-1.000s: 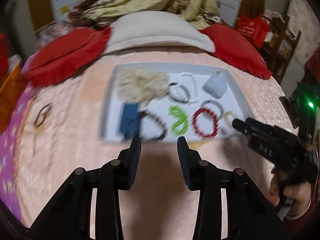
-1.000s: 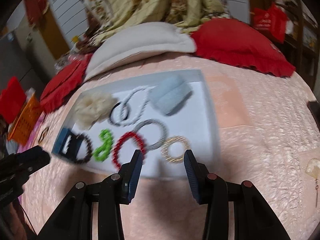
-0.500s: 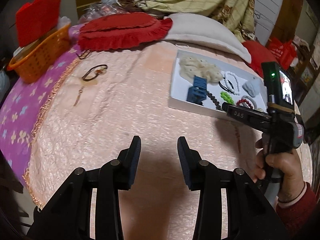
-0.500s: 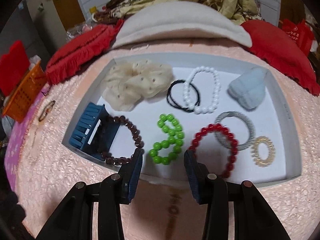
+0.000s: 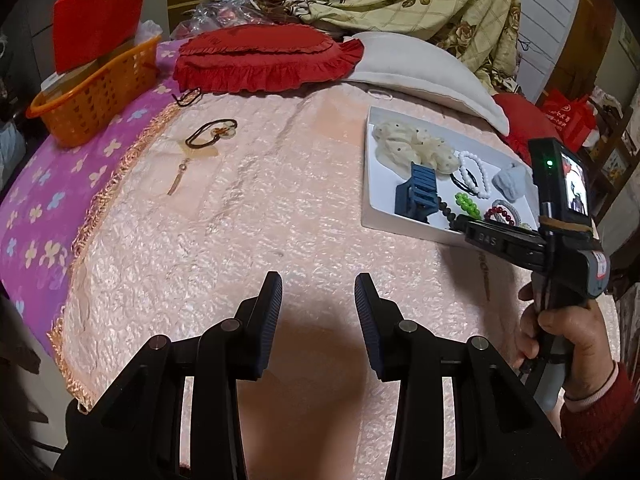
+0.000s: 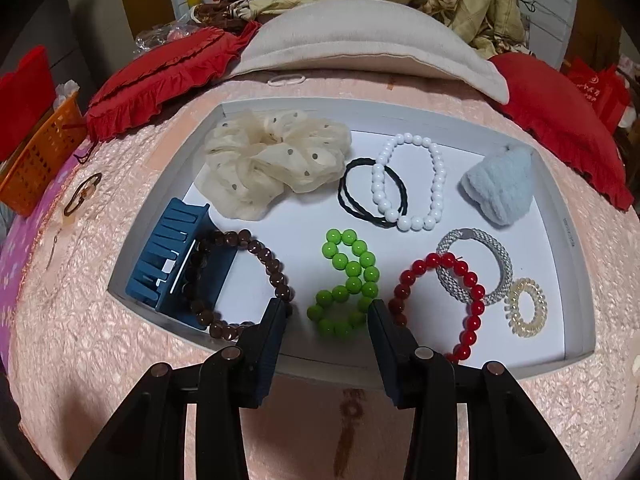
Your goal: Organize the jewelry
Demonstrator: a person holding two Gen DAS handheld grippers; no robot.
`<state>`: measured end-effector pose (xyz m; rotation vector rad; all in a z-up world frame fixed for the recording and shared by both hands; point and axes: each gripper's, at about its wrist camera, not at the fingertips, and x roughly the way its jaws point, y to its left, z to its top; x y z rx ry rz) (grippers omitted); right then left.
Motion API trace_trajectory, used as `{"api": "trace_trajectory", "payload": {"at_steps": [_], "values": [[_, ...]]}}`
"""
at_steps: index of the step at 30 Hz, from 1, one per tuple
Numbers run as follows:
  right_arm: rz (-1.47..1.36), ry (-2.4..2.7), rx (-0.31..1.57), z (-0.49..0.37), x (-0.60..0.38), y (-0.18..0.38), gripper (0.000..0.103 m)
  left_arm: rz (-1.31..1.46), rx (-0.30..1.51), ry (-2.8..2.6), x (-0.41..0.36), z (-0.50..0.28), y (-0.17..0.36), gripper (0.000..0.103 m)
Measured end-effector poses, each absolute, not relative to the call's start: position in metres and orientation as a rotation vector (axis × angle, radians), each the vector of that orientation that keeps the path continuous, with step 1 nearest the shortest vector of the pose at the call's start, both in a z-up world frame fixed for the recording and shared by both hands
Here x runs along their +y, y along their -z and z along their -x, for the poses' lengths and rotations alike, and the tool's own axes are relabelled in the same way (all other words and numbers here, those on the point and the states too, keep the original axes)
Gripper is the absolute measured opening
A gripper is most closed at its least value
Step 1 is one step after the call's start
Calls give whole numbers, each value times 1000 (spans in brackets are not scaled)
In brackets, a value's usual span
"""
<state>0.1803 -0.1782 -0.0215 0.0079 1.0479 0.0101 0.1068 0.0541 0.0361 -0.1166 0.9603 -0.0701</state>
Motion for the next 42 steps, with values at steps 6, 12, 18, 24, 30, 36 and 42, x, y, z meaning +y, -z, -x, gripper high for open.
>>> {"api": "trace_trajectory", "payload": {"at_steps": [6, 12, 18, 24, 30, 36, 42], "values": [[-55, 13, 1030, -174, -183, 19, 41, 84, 955, 65, 49, -97, -41, 37], [-168, 11, 914, -134, -204, -13, 41, -5, 912, 37, 37, -85, -48, 38], [-173, 29, 888, -77, -220, -23, 41, -41, 902, 48, 23, -77, -51, 43], [-132, 54, 891, -35, -228, -21, 41, -83, 880, 44, 10, -63, -58, 43], [-102, 53, 851, -6, -229, -33, 41, -106, 837, 30, 3, -47, -70, 44], [-64, 69, 802, 14, -226, -45, 41, -132, 784, 25, -4, -29, -81, 45], [-73, 88, 776, 34, -230, -53, 41, -158, 674, -12, -6, -5, -95, 55]]}}
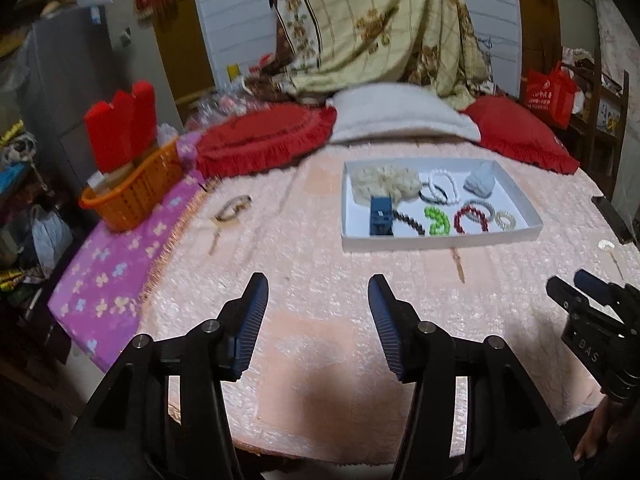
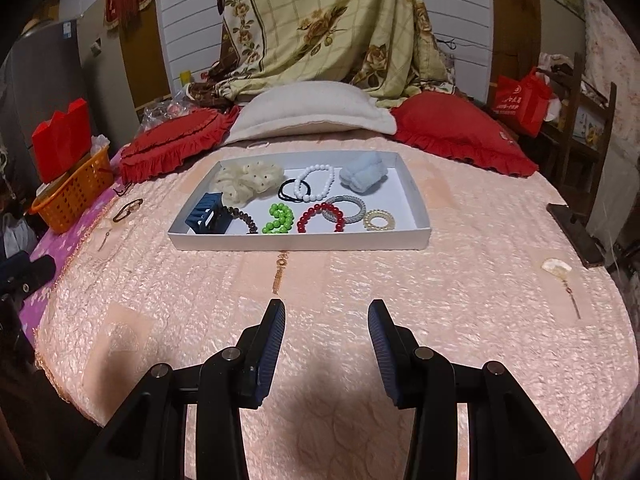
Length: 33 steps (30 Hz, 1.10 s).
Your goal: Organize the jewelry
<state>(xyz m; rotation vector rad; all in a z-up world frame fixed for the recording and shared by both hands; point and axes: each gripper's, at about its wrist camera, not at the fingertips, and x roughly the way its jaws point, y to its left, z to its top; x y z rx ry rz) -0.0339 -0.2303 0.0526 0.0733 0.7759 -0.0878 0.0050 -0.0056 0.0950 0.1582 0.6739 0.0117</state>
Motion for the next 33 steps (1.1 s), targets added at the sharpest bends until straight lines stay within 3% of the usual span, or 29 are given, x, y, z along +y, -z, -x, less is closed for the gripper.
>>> {"api": "trace_trajectory", "payload": {"at_steps": [6, 10, 12, 17, 20, 33], "values": [[-81, 106, 742, 55, -229, -59, 41, -150, 510, -81, 2, 23, -109, 80], [-84, 111, 725, 68, -225, -62, 41, -82, 417, -86, 16, 41, -122, 81], [-81, 111, 716, 74, -222, -65, 41, -68, 398, -92, 20, 47, -126, 90], [-65, 110, 664, 90, -212, -77, 41, -58, 338, -177, 29, 63, -137, 90], [-60, 104, 631, 97, -207, -85, 41, -32, 305, -195, 37, 75, -142, 103], [-41, 104, 591, 111, -197, -91, 42, -56, 310, -109, 28, 90, -140, 103]]}}
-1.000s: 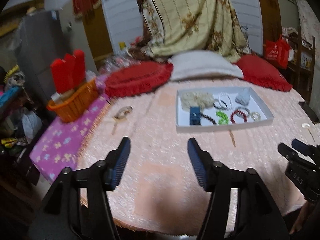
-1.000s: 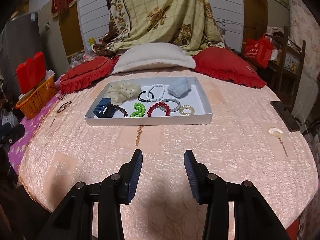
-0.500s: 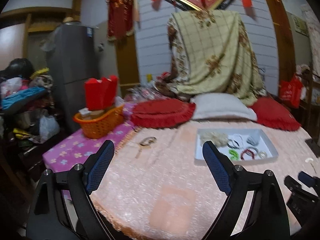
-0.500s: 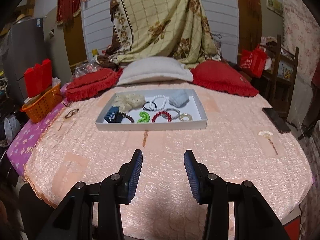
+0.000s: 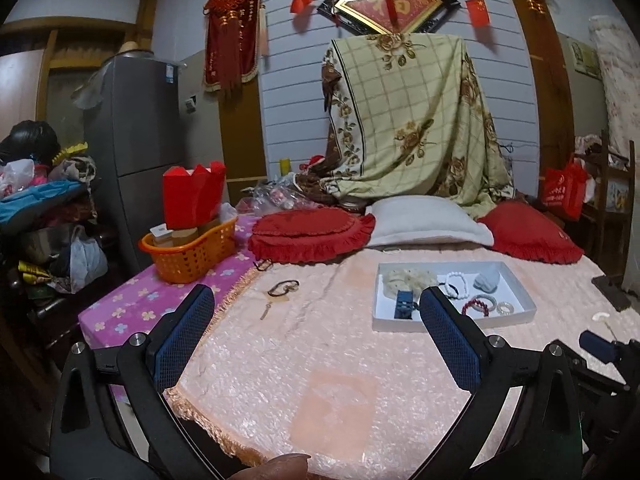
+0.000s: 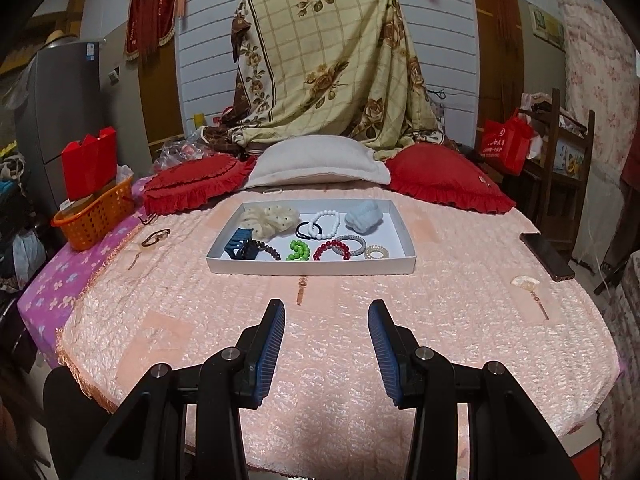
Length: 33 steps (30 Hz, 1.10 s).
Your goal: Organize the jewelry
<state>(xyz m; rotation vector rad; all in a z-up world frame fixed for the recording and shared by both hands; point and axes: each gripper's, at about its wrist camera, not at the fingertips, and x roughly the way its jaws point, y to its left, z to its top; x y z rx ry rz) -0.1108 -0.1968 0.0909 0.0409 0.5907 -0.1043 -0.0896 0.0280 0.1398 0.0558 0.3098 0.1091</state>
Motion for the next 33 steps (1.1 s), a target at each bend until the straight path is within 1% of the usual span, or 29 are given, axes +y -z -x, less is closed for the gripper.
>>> {"api": "trace_trajectory", "payload": {"at_steps": [8, 16, 33], "values": [[-44, 133, 599, 110, -200, -86, 42, -46, 431, -95, 27, 72, -124, 103], [-38, 137, 625, 105, -199, -80, 42, -59, 507, -82, 21, 63, -110, 103], [-48, 158, 642, 103, -206, -72, 43, -64, 599, -52, 17, 52, -91, 103]]}}
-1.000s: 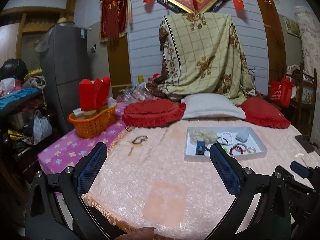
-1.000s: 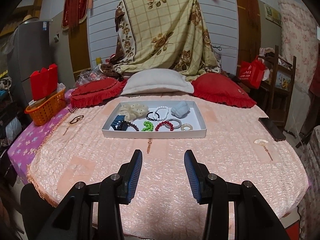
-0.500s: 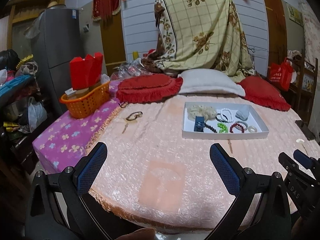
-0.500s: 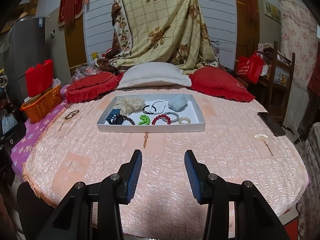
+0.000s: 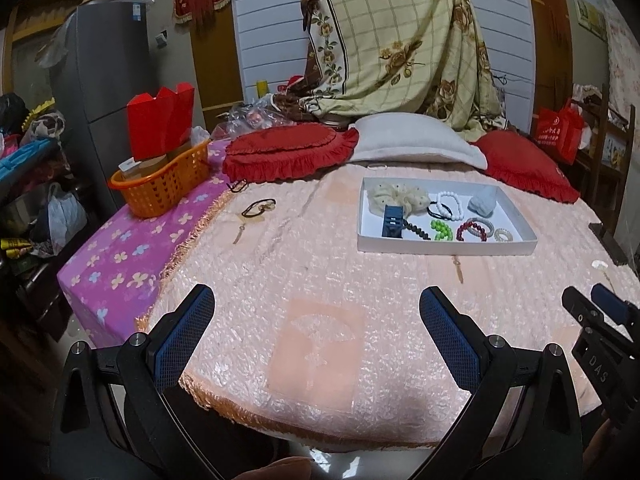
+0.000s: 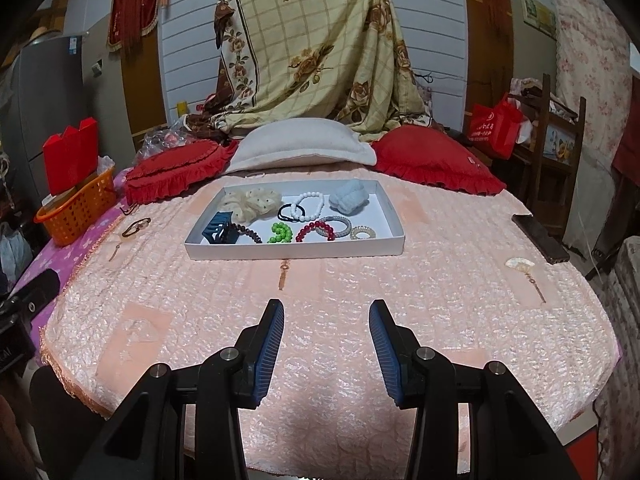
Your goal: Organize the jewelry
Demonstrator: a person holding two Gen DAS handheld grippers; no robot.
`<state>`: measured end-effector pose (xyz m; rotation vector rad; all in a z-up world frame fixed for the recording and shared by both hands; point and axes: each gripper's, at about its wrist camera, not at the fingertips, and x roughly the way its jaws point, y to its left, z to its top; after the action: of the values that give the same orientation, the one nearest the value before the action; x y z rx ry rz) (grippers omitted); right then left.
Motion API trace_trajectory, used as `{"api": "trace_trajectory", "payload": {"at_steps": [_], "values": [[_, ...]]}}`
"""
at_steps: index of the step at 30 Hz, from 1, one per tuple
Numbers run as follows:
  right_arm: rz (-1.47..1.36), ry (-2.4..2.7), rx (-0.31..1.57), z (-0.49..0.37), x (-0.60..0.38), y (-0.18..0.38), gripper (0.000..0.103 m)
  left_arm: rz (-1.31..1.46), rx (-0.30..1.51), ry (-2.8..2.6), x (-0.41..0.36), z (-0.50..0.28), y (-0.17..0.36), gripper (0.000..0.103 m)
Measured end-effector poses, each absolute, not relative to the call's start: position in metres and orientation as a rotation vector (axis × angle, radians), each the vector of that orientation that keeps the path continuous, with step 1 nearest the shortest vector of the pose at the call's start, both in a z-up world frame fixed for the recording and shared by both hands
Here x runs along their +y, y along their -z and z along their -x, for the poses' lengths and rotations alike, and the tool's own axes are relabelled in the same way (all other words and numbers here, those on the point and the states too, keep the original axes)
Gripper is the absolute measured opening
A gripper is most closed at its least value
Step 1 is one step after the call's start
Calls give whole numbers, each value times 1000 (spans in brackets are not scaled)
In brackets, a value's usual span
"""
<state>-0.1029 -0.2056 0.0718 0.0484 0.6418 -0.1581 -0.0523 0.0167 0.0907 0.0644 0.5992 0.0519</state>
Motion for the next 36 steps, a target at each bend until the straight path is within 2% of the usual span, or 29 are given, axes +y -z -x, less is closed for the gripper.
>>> {"api": "trace_trajectory", "payload": {"at_steps": [36], "values": [[-45, 178, 667, 98, -207, -65, 43, -20, 741, 26, 10, 40, -71, 103]]}}
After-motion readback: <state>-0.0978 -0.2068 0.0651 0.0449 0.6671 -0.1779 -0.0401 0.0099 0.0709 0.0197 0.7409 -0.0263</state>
